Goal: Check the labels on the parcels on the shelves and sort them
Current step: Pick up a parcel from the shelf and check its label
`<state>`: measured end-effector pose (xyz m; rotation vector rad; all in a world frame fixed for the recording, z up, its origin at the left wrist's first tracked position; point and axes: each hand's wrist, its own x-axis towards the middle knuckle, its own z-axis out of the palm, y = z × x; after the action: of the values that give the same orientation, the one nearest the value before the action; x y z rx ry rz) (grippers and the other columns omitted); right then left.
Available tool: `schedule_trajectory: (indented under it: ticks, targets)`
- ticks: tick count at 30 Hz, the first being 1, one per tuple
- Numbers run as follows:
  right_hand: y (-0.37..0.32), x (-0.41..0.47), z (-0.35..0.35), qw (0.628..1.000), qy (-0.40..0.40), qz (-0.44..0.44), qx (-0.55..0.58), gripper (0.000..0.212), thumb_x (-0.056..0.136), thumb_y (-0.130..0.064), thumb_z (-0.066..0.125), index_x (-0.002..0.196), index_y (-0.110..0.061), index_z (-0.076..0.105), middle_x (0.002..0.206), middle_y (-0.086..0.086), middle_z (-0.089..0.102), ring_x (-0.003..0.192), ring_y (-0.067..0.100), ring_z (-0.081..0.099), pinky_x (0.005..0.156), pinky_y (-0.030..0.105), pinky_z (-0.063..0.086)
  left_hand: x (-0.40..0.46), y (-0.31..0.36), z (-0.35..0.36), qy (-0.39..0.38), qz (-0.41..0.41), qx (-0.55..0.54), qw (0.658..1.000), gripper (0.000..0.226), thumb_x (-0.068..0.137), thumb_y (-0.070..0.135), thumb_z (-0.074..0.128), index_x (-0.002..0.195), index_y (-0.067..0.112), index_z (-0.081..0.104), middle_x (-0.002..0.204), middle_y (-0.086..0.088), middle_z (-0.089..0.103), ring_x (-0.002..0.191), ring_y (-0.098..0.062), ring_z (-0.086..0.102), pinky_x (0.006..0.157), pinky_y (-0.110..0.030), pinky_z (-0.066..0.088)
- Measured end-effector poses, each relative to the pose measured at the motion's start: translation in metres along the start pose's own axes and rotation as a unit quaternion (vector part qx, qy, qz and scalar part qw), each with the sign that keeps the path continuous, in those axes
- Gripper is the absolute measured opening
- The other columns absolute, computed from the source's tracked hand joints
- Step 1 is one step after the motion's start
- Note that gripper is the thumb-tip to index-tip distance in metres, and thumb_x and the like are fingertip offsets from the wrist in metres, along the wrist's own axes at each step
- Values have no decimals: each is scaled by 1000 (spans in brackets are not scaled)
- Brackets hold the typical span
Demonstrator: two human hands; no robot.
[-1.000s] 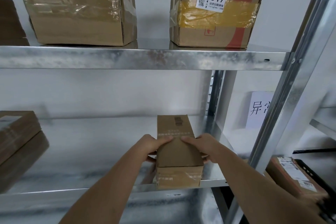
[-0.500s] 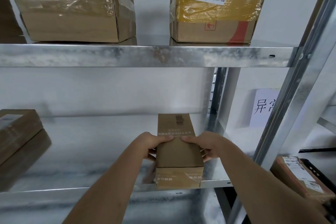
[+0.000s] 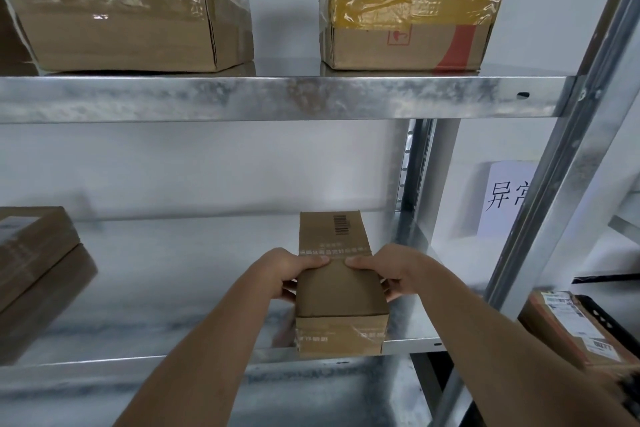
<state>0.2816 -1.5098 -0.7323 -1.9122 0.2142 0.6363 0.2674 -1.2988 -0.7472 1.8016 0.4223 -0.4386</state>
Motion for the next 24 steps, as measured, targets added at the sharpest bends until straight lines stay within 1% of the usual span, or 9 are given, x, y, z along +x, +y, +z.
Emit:
schedule_trajectory:
  ticks: [4, 8, 12, 14, 16, 18, 20, 22, 24]
  targets:
    - [3, 0, -1, 1000, 3, 0, 5, 56, 83, -33, 83, 122, -1, 58, 113, 18, 69, 97, 34, 71, 83, 51, 62, -2, -2, 0, 6, 7, 0, 1000, 59, 76, 41, 88, 114, 3, 64, 109, -10, 71, 93, -26, 72, 70, -39, 62]
    - [9, 0, 0, 1000, 15, -7, 7, 63, 80, -41, 84, 122, -2, 60, 112, 17, 71, 96, 34, 73, 83, 50, 62, 1, -6, 0, 16, 17, 8, 1000, 65, 73, 49, 87, 114, 3, 65, 108, -8, 73, 95, -25, 73, 78, -42, 63]
    - [12, -3, 2, 1000, 19, -17, 4, 58, 82, -46, 81, 123, -10, 63, 113, 12, 72, 98, 33, 72, 86, 48, 62, -1, -9, 1, 17, 31, 6, 999, 64, 75, 52, 85, 114, 4, 66, 106, -8, 74, 95, -24, 72, 85, -46, 62]
    - [13, -7, 4, 999, 24, -22, 7, 56, 82, -49, 80, 124, -14, 64, 113, 10, 71, 99, 31, 72, 85, 46, 62, -5, -9, 1, 10, 42, -1, 999, 60, 77, 51, 84, 118, 11, 65, 109, -7, 73, 96, -24, 72, 84, -45, 62]
    - [14, -12, 7, 999, 37, -29, 6, 55, 84, -51, 77, 125, -16, 64, 113, 7, 71, 99, 28, 71, 80, 41, 62, -9, -9, 1, 1, 56, -11, 998, 53, 80, 48, 83, 121, 19, 65, 109, -4, 73, 97, -24, 71, 83, -43, 61]
    - [15, -18, 10, 998, 47, -38, 4, 54, 87, -53, 73, 126, -18, 62, 112, 4, 69, 98, 25, 69, 74, 35, 60, -15, -9, 3, -1, 63, -18, 998, 49, 81, 48, 82, 119, 22, 66, 108, -3, 73, 96, -23, 71, 81, -41, 61]
    - [15, -22, 13, 998, 54, -44, 8, 54, 89, -56, 70, 127, -18, 62, 111, 3, 68, 96, 24, 69, 73, 34, 59, -20, -9, 3, 0, 70, -25, 997, 48, 82, 49, 80, 119, 23, 68, 106, -2, 74, 95, -21, 72, 78, -38, 61]
    - [14, -25, 14, 996, 67, -47, 24, 54, 90, -60, 65, 125, -18, 62, 110, 3, 68, 94, 24, 68, 77, 36, 60, -24, -6, 2, 0, 79, -35, 996, 50, 82, 56, 78, 120, 25, 68, 106, 0, 76, 96, -21, 72, 78, -38, 62]
    - [8, -27, 12, 994, 84, -53, 40, 54, 93, -66, 56, 121, -20, 61, 111, 4, 68, 94, 27, 68, 86, 41, 59, -28, 2, -1, 2, 86, -58, 995, 51, 82, 64, 72, 118, 27, 70, 106, 0, 77, 101, -22, 72, 85, -42, 61]
